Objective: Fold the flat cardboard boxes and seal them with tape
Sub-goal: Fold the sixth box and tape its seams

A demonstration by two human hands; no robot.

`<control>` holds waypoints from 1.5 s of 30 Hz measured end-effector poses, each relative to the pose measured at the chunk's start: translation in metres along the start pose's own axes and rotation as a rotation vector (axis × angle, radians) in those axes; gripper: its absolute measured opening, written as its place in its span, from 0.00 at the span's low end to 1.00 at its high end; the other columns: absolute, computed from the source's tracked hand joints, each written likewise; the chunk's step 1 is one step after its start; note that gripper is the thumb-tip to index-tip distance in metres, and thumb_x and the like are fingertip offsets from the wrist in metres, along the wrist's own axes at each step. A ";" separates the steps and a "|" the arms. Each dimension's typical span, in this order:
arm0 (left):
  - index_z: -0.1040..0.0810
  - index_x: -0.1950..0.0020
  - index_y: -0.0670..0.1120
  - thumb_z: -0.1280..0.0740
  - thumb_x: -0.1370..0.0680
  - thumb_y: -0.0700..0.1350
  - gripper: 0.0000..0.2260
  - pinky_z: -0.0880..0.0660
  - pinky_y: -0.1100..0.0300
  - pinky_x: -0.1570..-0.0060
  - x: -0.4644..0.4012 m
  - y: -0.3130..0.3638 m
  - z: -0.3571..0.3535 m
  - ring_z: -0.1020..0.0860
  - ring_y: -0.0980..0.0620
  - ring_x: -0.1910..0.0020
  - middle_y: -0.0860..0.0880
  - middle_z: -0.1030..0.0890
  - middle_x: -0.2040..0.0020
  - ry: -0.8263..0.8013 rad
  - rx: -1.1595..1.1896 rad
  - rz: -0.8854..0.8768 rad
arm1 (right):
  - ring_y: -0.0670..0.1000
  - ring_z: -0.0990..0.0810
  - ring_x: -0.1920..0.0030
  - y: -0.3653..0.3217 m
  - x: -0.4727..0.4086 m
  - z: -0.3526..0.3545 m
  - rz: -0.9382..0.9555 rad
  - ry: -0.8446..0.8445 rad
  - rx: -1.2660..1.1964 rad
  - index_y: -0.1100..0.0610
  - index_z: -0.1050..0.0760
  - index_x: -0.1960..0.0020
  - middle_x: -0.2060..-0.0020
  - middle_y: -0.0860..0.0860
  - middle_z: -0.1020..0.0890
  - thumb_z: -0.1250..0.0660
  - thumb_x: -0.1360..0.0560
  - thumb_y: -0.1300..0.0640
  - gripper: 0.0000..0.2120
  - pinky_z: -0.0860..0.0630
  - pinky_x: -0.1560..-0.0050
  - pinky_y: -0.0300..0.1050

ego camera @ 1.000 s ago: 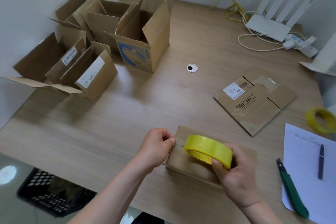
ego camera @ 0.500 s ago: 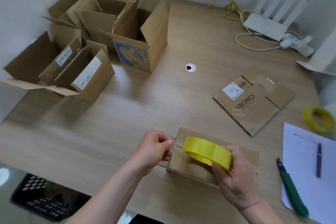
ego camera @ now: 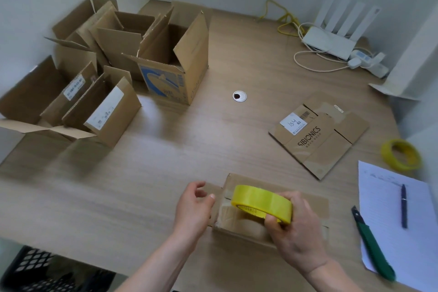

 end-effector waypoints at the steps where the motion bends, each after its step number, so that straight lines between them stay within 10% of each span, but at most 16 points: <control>1: 0.25 0.40 0.54 0.34 0.20 0.40 0.12 0.21 0.46 0.49 0.000 0.006 -0.003 0.20 0.49 0.50 0.50 0.22 0.45 0.020 0.032 -0.041 | 0.50 0.28 0.62 0.001 0.000 0.000 -0.001 0.004 0.009 0.49 0.29 0.49 0.58 0.31 0.30 0.36 0.35 0.45 0.16 0.41 0.61 0.31; 7: 0.29 0.28 0.48 0.41 0.16 0.43 0.17 0.35 0.56 0.28 0.006 0.021 -0.048 0.29 0.58 0.31 0.52 0.27 0.30 -0.153 0.012 -0.156 | 0.53 0.28 0.61 -0.001 -0.001 0.001 -0.021 -0.016 -0.025 0.54 0.26 0.51 0.59 0.32 0.31 0.36 0.34 0.43 0.18 0.42 0.62 0.34; 13: 0.27 0.30 0.50 0.40 0.16 0.42 0.15 0.31 0.57 0.32 0.001 0.018 -0.048 0.25 0.56 0.36 0.52 0.23 0.34 -0.116 -0.097 -0.169 | 0.53 0.29 0.56 0.006 -0.001 -0.004 -0.109 -0.131 -0.133 0.43 0.32 0.53 0.63 0.38 0.27 0.32 0.35 0.45 0.13 0.41 0.60 0.40; 18: 0.27 0.31 0.47 0.41 0.16 0.44 0.15 0.36 0.80 0.48 0.004 0.025 -0.045 0.27 0.59 0.40 0.55 0.24 0.38 -0.062 -0.277 -0.267 | 0.44 0.29 0.69 0.036 -0.011 0.041 -0.216 -0.109 -0.330 0.49 0.29 0.61 0.70 0.45 0.25 0.31 0.38 0.62 0.12 0.34 0.69 0.39; 26: 0.25 0.32 0.47 0.41 0.17 0.44 0.14 0.37 0.73 0.46 0.002 0.027 -0.045 0.27 0.57 0.40 0.54 0.23 0.39 0.005 -0.404 -0.333 | 0.46 0.25 0.70 0.082 0.016 0.135 0.037 -0.324 0.241 0.46 0.20 0.51 0.68 0.39 0.21 0.33 0.39 0.46 0.17 0.25 0.70 0.44; 45: 0.25 0.32 0.49 0.41 0.16 0.45 0.14 0.34 0.65 0.40 0.003 0.024 -0.043 0.26 0.57 0.39 0.55 0.22 0.39 -0.007 -0.345 -0.305 | 0.42 0.23 0.64 0.129 0.037 0.104 -0.077 -0.285 0.168 0.44 0.20 0.57 0.65 0.37 0.19 0.43 0.25 0.38 0.16 0.26 0.65 0.44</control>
Point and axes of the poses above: each hand's wrist, its own x-axis away from the middle knuckle, its own z-axis out of the back of the hand, y = z × x, the point moved 6 cm from there along -x, towards the middle knuckle
